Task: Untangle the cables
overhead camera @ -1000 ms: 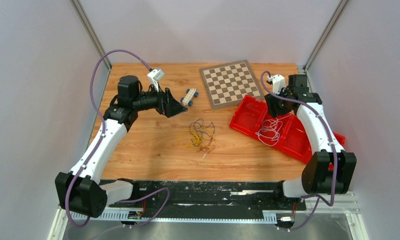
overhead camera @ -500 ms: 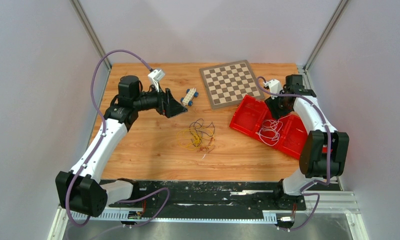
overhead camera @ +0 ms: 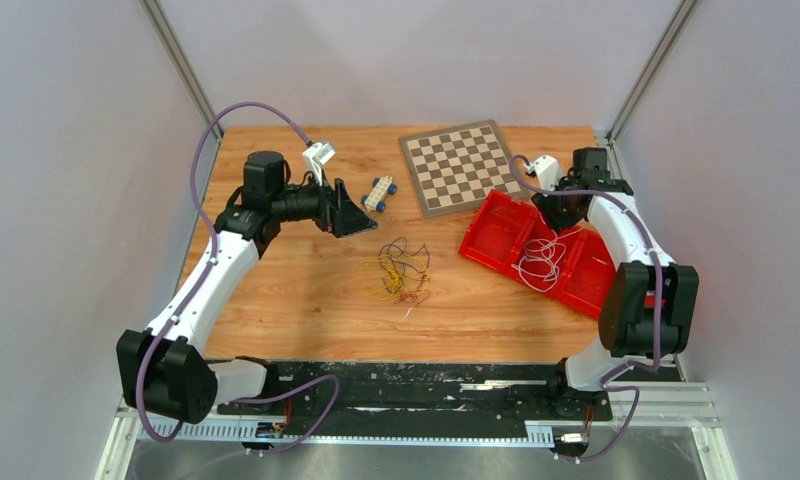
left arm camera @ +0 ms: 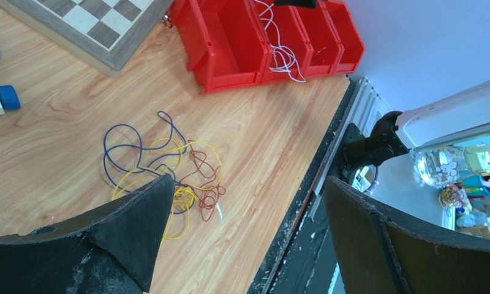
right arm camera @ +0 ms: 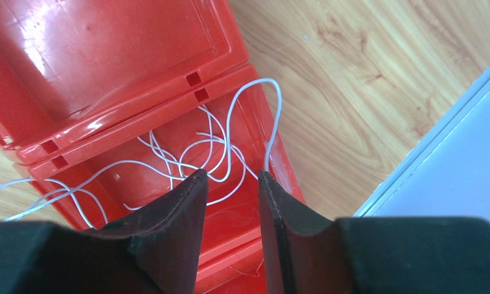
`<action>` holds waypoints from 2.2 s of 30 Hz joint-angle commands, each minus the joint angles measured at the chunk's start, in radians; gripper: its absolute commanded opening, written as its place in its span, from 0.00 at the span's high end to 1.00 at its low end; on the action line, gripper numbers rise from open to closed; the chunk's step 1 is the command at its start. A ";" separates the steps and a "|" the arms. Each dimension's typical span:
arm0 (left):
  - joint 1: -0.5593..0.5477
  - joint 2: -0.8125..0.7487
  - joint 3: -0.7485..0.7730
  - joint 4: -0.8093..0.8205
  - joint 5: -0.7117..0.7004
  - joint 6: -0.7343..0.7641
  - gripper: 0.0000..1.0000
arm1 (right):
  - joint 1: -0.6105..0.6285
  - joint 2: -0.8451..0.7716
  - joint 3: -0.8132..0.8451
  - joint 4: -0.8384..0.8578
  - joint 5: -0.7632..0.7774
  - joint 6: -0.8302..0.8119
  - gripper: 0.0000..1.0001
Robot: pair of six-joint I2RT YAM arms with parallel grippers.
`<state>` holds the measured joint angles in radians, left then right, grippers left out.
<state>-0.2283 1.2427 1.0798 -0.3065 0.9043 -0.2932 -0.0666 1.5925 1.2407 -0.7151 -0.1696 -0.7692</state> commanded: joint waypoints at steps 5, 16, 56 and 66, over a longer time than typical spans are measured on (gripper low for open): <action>0.004 0.011 0.045 -0.002 0.036 0.009 0.00 | -0.021 -0.028 0.078 -0.007 -0.040 -0.064 0.61; 0.005 0.045 0.095 -0.009 0.010 -0.026 0.00 | -0.049 0.111 0.123 -0.110 0.034 -0.135 0.54; 0.005 0.078 0.136 -0.094 -0.031 0.010 0.00 | 0.027 0.148 -0.088 -0.079 -0.093 0.197 1.00; 0.005 0.065 0.138 -0.126 -0.046 0.051 0.00 | 0.015 0.194 0.010 -0.070 -0.115 0.245 1.00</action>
<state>-0.2276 1.3235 1.1717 -0.4164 0.8593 -0.2813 -0.0341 1.7603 1.1934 -1.0618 -0.3592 -0.5091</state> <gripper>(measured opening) 1.000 0.004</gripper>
